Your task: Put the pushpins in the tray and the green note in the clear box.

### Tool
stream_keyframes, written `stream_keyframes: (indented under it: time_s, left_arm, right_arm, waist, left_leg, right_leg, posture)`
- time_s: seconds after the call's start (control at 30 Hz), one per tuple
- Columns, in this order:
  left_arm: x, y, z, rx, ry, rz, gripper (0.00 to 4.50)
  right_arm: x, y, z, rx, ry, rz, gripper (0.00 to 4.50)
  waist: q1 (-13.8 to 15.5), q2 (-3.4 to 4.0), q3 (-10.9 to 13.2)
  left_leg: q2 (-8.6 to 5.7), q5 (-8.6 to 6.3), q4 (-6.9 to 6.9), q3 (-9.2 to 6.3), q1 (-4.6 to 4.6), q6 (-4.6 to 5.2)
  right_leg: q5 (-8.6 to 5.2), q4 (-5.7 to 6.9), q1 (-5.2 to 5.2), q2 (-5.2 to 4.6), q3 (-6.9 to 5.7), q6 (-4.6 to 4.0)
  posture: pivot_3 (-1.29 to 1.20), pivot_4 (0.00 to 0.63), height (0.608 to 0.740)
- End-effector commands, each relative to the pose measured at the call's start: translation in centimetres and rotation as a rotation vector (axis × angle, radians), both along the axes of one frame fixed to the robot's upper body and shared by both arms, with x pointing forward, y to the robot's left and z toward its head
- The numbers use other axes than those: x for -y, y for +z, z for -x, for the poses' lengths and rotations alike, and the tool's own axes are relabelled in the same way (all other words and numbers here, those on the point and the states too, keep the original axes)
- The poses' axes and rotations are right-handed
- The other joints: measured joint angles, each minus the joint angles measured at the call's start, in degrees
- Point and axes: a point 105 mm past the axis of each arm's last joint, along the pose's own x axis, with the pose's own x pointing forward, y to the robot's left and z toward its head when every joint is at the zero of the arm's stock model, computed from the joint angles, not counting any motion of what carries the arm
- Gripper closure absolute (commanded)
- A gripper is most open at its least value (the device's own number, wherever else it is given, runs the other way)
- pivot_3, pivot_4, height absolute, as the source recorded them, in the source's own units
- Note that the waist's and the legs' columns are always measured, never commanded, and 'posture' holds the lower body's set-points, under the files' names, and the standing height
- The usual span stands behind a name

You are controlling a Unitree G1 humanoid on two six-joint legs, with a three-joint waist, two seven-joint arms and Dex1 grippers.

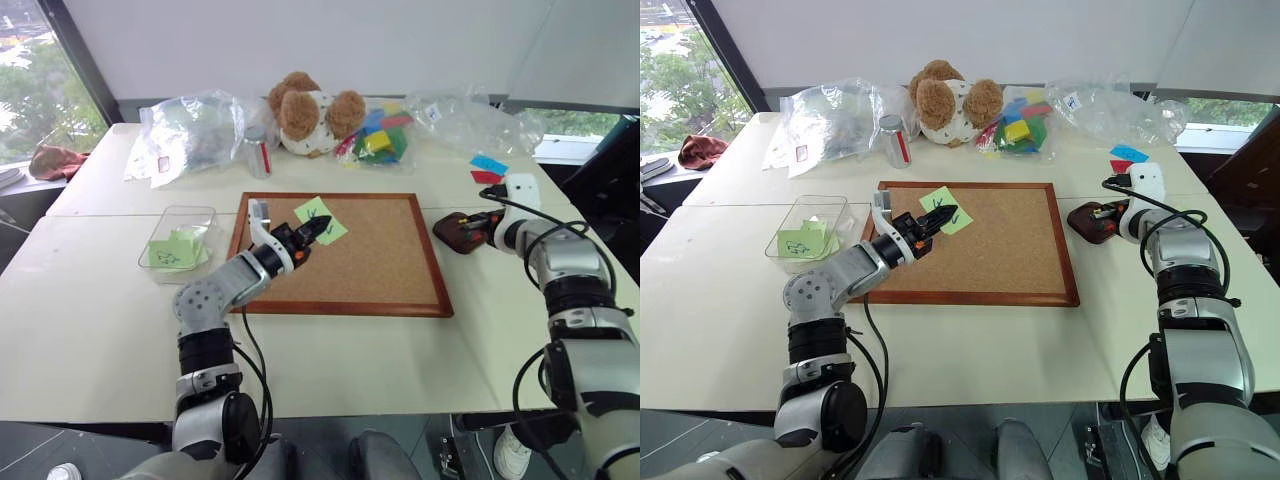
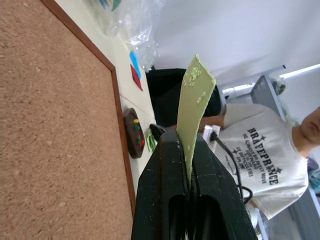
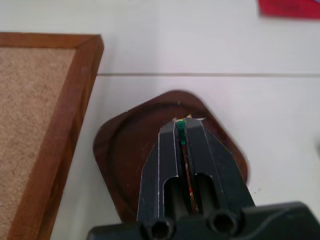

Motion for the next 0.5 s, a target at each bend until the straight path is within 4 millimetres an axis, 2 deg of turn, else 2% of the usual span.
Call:
stream_keyframes:
  time_s: [0.03, 0.17, 0.2, 0.23, 0.33, 0.5]
  left_arm:
    - [0.1, 1.1, 0.4, 0.048, -0.006, 0.007, 4.47]
    - [0.1, 0.9, 0.5, 0.051, -0.006, -0.007, 4.47]
    - [0.1, 0.9, 0.6, 0.052, -0.007, -0.007, 4.5]
    - [0.1, 0.9, 0.6, 0.054, -0.008, -0.009, 4.5]
    - [0.2, 0.9, 0.6, 0.059, -0.01, -0.015, 4.5]
    - [0.0, 1.3, 0.7, 0.098, -0.008, -0.053, 4.5]
  right_arm:
    - [-0.4, 0.8, -0.4, 0.036, 0.026, -0.022, 4.5]
    - [-0.5, 0.3, -0.4, 0.024, 0.03, -0.024, 4.5]
    - [-0.5, 0.3, -0.4, 0.024, 0.033, -0.025, 3.88]
    - [-0.6, 0.4, -0.4, 0.025, 0.035, -0.028, 3.61]
    - [-0.8, 1.0, -0.4, 0.04, 0.045, -0.039, 2.11]
    - [-1.4, 3.6, -0.2, 0.099, 0.089, -0.024, 2.03]
  waist:
    - [0.03, 0.0, 0.0]
    - [0.07, 0.0, 0.0]
    - [0.06, 0.0, 0.0]
    - [0.06, 0.0, 0.0]
    - [0.06, 0.0, 0.0]
    - [0.04, 0.02, 0.01]
  left_leg:
    - [0.0, 0.0, 0.0, 0.0, 0.0, 0.0]
    - [0.0, 0.0, 0.01, -0.01, 0.0, 0.0]
    - [0.0, 0.0, 0.01, -0.01, 0.0, 0.0]
    - [0.0, 0.0, 0.02, -0.01, 0.0, 0.0]
    - [0.0, 0.0, 0.02, -0.01, 0.0, 0.0]
    - [0.0, 0.0, 0.01, -0.02, 0.0, 0.0]
  right_leg:
    - [0.0, 0.0, 0.0, 0.0, 0.0, 0.0]
    - [0.0, -0.01, 0.02, 0.0, -0.01, 0.0]
    - [0.0, -0.01, 0.02, 0.0, -0.01, 0.0]
    - [0.0, -0.01, 0.02, 0.0, -0.01, 0.0]
    - [0.0, -0.01, 0.02, 0.0, -0.01, 0.0]
    - [0.0, -0.01, 0.01, 0.0, -0.01, 0.0]
  posture:
    - [0.0, 0.15, 0.74]
    - [0.0, 0.15, 0.74]
    - [0.0, 0.15, 0.74]
    - [0.0, 0.15, 0.74]
    - [0.0, 0.15, 0.74]
    - [0.0, 0.15, 0.74]
